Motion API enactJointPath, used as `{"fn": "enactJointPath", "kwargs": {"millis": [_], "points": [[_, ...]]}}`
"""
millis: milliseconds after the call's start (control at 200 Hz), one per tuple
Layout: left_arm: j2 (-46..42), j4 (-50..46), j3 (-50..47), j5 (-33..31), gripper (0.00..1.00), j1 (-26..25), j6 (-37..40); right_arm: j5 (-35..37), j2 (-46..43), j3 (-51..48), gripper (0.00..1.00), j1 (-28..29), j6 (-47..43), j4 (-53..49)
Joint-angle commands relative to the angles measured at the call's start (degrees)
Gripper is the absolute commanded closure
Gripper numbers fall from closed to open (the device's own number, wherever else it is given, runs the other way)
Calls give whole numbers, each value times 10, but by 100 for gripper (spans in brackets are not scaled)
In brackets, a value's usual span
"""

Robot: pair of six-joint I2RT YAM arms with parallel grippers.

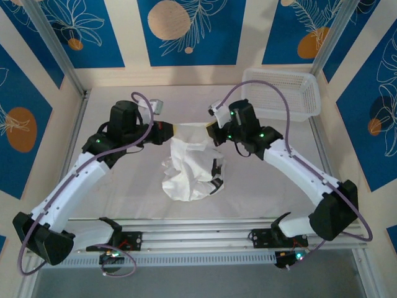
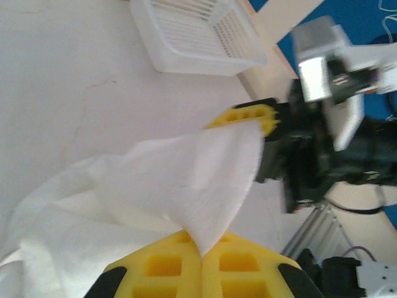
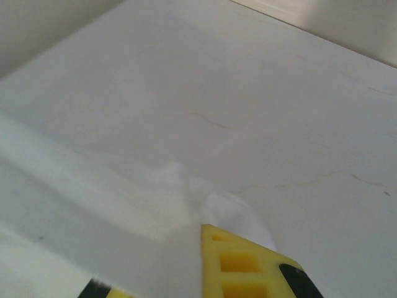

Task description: Fold the inside-out t-shirt

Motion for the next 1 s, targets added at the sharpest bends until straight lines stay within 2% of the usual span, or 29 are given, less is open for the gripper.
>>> {"fn": "enactJointPath", "kwargs": {"millis": [0,105,170,305,365,405,435,470,535,620,760,840,945,995], "points": [[-4,-24,16,-6,100,8,20,-115,-42,57,100,-2,35,-77],[8,60,4,106,100,2,-10,-111,-62,65,100,-15,86,-47],[20,140,-3,158,100,-34,-43,-112,-78,56,100,-37,121,-2],[73,196,21,150,100,-169,-25,-119,-137,-8,100,-99,180,96],[92,217,16,131,100,-217,-9,-83,-171,-45,100,-113,190,94],[96,241,4,114,100,-241,0,-38,-194,-68,92,-115,198,67],[97,263,-5,103,100,-255,3,1,-211,-85,82,-115,211,39],[100,285,-14,99,96,-267,6,32,-229,-108,71,-116,226,5],[111,292,-5,110,82,-283,25,78,-267,-141,54,-124,267,-60],[115,258,18,105,68,-296,69,112,-323,-172,44,-146,321,-112],[86,215,28,47,42,-295,130,176,-389,-164,41,-187,381,-186],[63,187,30,-4,32,-294,158,196,-400,-154,41,-208,420,-215],[34,182,12,-67,19,-293,171,176,-398,-154,42,-225,448,-190],[20,183,0,-104,15,-292,164,106,-384,-162,42,-227,423,-129]]}}
